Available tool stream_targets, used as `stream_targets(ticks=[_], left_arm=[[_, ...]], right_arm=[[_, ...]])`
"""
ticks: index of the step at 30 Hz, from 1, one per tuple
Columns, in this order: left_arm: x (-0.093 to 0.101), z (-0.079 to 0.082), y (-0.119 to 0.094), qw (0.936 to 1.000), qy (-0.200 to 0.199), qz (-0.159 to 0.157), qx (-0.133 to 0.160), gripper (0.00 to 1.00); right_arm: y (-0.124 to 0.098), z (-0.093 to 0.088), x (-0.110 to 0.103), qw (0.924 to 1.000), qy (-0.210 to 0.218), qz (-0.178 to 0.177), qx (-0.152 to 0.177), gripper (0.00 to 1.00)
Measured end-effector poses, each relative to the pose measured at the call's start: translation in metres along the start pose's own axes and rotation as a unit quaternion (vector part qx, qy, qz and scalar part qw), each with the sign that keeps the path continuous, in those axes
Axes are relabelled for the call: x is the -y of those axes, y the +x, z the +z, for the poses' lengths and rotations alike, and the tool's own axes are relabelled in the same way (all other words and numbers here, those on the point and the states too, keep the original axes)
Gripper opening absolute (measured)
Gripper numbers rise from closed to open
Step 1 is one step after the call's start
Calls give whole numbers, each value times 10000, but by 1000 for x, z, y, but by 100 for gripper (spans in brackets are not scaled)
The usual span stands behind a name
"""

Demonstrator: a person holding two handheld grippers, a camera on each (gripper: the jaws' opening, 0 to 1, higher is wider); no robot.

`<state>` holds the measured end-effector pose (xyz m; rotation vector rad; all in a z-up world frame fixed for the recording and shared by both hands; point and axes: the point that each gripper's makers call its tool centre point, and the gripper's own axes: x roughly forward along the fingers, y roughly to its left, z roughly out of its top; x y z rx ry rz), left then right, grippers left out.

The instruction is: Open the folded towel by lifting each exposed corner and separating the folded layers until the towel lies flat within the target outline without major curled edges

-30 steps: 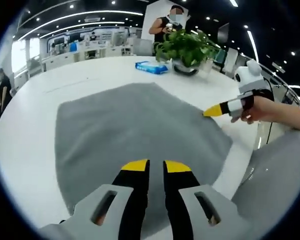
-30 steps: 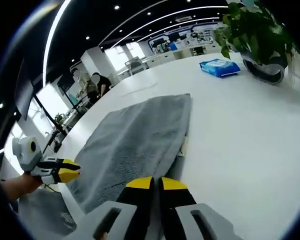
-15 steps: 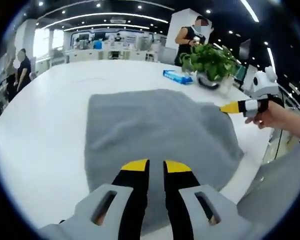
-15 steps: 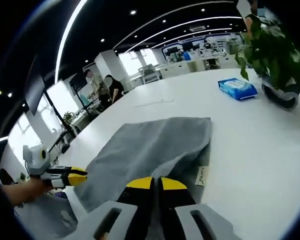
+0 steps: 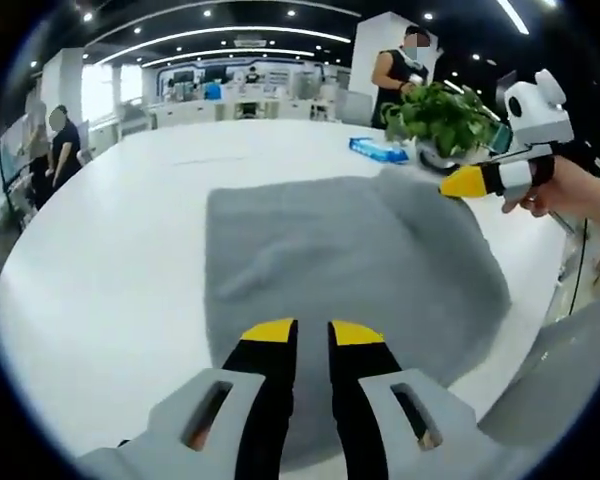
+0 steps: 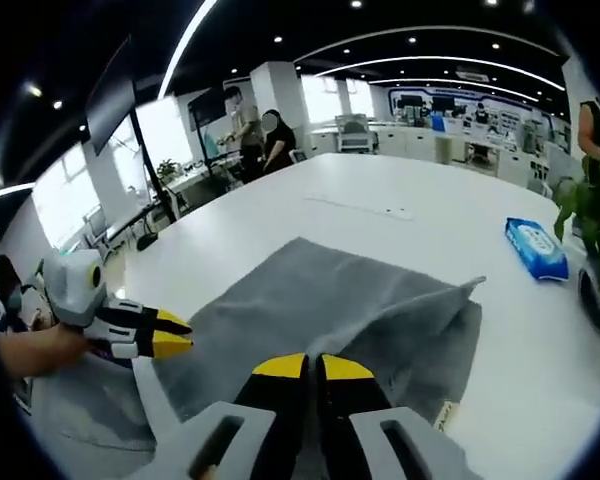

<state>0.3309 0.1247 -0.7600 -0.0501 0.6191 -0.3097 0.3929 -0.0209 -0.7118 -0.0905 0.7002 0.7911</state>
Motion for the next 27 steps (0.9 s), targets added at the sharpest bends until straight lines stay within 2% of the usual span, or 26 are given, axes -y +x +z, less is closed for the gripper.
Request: stream_targets(ticks=[10,20,27], left_arm=[[-8,10,-5,9996,-66,141,215,10],[-15,16,-8,9966,-654,112,495,10],[-19,20,-9,9937,-916,82,639,10]], right_arm=[[27,11,-31,9982,-501,243,-207,1],[46,7,-65,9953,-737,543,-331,1],[60,-1,-97,9936,-671,817,-398,1]])
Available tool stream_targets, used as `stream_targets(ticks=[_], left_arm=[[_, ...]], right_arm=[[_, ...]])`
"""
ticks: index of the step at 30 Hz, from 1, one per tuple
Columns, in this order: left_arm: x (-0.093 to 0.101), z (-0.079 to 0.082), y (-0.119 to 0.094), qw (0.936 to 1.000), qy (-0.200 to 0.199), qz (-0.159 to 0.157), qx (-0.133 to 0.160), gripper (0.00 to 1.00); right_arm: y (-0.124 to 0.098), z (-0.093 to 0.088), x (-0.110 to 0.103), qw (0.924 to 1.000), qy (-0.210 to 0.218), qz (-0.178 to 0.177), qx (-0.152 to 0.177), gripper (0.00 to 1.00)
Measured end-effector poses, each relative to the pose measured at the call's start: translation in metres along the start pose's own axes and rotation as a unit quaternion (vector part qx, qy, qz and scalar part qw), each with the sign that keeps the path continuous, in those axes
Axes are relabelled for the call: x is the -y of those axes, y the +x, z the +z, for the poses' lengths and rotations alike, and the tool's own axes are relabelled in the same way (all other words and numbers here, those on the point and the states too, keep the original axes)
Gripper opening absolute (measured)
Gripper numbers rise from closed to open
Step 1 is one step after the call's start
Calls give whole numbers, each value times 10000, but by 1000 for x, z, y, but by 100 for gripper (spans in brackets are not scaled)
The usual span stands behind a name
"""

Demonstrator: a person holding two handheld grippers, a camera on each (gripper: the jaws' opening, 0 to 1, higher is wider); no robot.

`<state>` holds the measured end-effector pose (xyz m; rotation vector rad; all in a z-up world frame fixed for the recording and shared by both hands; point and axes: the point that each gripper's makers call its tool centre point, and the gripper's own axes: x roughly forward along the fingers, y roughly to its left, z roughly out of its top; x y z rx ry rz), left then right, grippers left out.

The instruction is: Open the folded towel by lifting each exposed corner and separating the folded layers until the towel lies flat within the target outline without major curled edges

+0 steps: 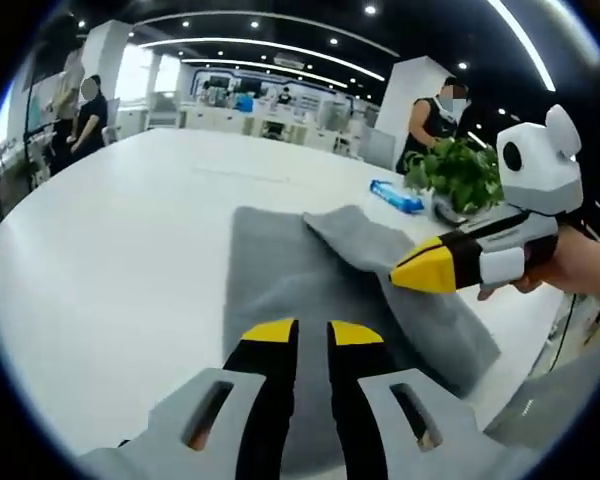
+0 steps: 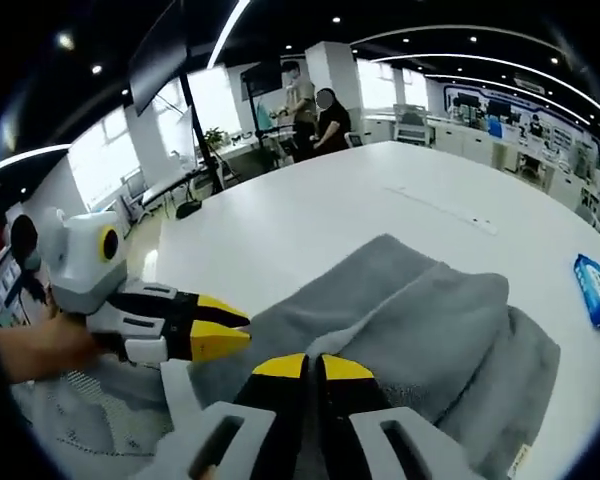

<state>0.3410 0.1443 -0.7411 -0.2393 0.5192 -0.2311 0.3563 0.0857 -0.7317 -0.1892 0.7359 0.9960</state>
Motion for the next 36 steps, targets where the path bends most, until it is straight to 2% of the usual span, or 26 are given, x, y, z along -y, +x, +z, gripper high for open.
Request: stream_targets(ticks=[5,8,11,15,20,23,28,32,34,36], left_arm=[[-2,3,-1,9999,-73,23,78,10],[-6,6,-3,9997,-158,84,162,10],[-8,8,-5,9994,-226,111,217,10],[-7,8,-5,9994,-251,102,214,10],[-3,7,-4,9996,-226,42,181,10],[-2,3,-3,9996,-256,23,88,11],[5,-1,-1,9996,-288,-74,5,11],[10,-15,4,9987,288,-64,-406,11],[11,-23,5,9966,527,-8,-638,12],[12,-26,7,9957,611,36,-703,13]], right_arm=[[14,-2,-16,9996,55,248,-85,0],[18,-5,-27,9994,-84,301,-146,1],[24,-7,-28,9992,-143,328,-192,1],[18,-10,-29,9989,-323,257,-201,4],[-1,2,-17,9994,-297,156,62,7],[-10,-2,4,9995,-277,-116,103,7],[-31,-24,38,9989,5,-453,93,7],[-48,-46,66,9966,231,-784,85,7],[-56,-58,78,9943,558,-901,124,7],[-65,-68,84,9915,782,-1021,188,7]])
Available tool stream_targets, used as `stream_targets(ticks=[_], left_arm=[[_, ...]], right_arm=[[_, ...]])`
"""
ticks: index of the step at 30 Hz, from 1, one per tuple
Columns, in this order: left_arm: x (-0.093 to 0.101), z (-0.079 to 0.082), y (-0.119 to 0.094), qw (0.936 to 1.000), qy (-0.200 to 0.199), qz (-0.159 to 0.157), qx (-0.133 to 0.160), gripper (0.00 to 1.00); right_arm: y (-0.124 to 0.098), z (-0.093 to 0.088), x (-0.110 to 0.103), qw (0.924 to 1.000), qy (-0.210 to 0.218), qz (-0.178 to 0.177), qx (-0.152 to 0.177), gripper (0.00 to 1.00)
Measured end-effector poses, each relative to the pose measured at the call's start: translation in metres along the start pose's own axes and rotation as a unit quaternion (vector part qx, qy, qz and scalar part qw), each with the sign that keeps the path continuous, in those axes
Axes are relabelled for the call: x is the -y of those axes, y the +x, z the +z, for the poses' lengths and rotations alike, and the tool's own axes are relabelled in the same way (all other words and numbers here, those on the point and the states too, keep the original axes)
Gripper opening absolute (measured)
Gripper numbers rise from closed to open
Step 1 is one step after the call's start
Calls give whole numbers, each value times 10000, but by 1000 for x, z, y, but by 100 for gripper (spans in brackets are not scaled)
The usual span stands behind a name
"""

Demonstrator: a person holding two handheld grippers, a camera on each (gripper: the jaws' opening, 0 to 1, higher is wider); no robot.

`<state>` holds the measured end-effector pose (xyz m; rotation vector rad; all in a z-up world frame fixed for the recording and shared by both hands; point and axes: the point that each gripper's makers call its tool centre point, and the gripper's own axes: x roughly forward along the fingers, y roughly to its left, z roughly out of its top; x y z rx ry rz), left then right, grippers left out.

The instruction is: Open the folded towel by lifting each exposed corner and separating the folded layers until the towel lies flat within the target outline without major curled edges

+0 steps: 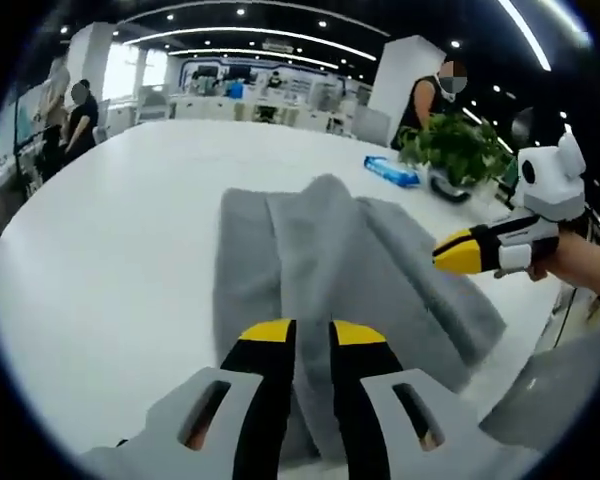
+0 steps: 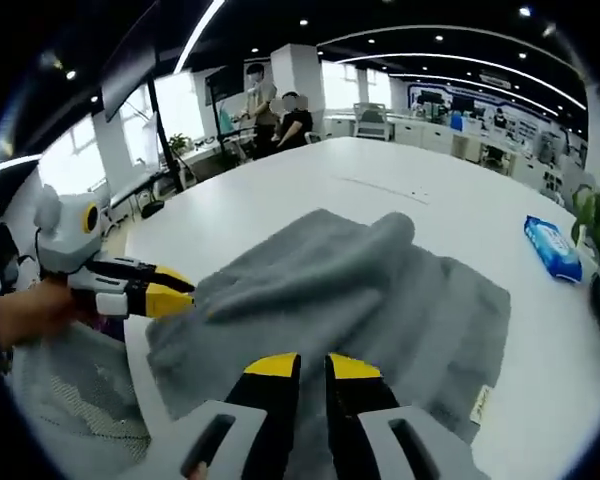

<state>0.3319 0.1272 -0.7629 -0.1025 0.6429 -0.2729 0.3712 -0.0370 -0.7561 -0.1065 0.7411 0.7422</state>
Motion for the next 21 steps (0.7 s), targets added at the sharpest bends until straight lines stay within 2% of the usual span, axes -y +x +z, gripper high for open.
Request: stream_targets(ticks=[5,10,13,14,16,17,19,21], left_arm=[[-7,-2,4,9997,-247,84,-22,19],[-8,-9,11,9989,-410,117,-201,23],[-4,-13,19,9984,-470,67,-290,24],[-3,-15,21,9983,-478,56,-335,24],[-3,-19,26,9979,-485,31,-421,25],[-3,-23,28,9976,-476,25,-498,25],[-4,-23,29,9982,-420,50,-431,23],[-6,-21,29,9978,-493,81,-441,20]], right_arm=[[-7,-24,28,9992,67,-373,-102,12],[-6,-47,39,9981,310,-503,-195,13],[-1,-65,44,9972,298,-590,-350,13],[-4,-69,46,9964,371,-688,-328,11],[-4,-64,49,9972,291,-682,-78,8],[-5,-67,49,9969,368,-684,-149,8],[-2,-66,51,9969,249,-728,-141,5],[-2,-66,56,9955,-308,-883,-151,1]])
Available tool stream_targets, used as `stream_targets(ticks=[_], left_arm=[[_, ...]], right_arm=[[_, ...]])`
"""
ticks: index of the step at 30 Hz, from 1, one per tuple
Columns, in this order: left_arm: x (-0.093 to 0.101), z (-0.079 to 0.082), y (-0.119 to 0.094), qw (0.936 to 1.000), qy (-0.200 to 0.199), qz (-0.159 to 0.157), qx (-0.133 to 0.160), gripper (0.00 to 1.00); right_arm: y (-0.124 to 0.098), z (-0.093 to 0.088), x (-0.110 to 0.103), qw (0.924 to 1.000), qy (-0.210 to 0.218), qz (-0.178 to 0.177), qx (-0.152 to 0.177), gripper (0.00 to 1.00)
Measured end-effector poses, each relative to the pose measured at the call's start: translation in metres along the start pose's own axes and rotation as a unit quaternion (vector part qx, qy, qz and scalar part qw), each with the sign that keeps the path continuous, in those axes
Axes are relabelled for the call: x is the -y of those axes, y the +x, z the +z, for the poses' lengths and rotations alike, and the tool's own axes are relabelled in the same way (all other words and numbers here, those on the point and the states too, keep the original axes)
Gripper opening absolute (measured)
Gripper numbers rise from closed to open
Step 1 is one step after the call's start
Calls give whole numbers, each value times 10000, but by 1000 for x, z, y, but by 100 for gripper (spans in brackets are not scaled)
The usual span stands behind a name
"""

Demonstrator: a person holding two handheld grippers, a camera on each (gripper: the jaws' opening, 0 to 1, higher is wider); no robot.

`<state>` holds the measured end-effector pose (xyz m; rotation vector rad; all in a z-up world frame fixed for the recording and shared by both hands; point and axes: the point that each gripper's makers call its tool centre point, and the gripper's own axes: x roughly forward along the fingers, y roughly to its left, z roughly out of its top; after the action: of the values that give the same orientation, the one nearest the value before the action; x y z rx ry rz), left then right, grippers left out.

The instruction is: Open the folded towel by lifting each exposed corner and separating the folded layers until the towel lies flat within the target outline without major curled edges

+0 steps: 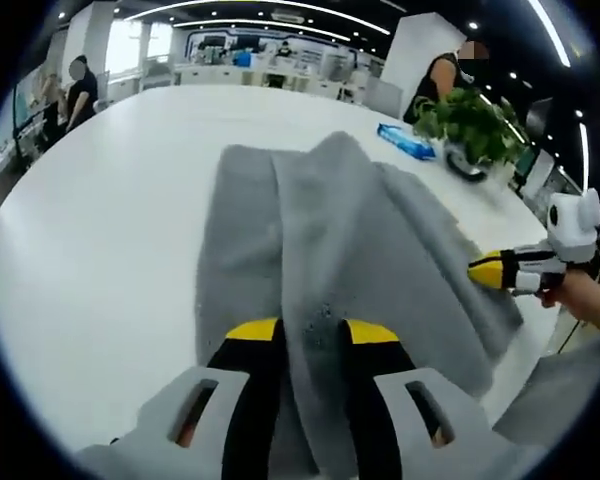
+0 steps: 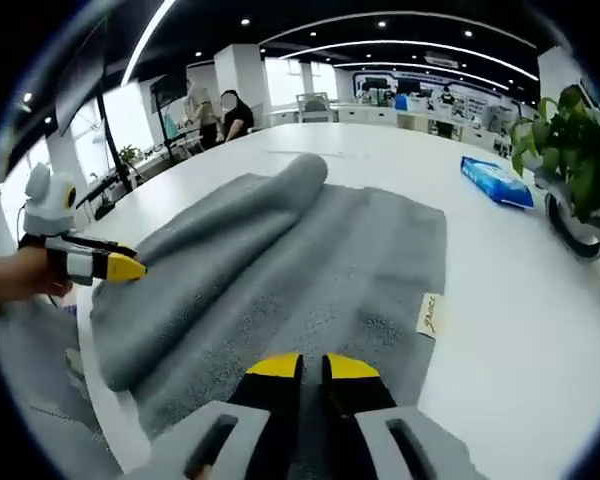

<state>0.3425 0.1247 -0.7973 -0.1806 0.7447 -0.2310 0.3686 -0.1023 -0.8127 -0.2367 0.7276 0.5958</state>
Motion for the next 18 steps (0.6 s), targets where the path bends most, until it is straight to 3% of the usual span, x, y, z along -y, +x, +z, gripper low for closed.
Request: stream_targets(ticks=[1,4,6,9,13,18], left_arm=[[-1,1,0,10000,-3,25,-15,19],[-5,2,0,9998,79,124,-116,12],[-6,3,1,9995,184,171,-201,5],[-10,7,-2,9993,164,212,-276,2],[-24,17,-8,9992,121,352,-120,1],[-44,25,-18,9986,-3,531,-4,1]], right_arm=[[-1,1,-1,9997,-224,-39,29,0],[-1,1,-3,9994,-330,-93,-1,0],[-1,2,-1,9973,-709,-172,-51,0],[-2,0,8,9934,-1056,-426,-154,0],[-2,1,10,9955,-867,-374,-116,0],[-2,1,11,9944,-960,-421,-143,0]])
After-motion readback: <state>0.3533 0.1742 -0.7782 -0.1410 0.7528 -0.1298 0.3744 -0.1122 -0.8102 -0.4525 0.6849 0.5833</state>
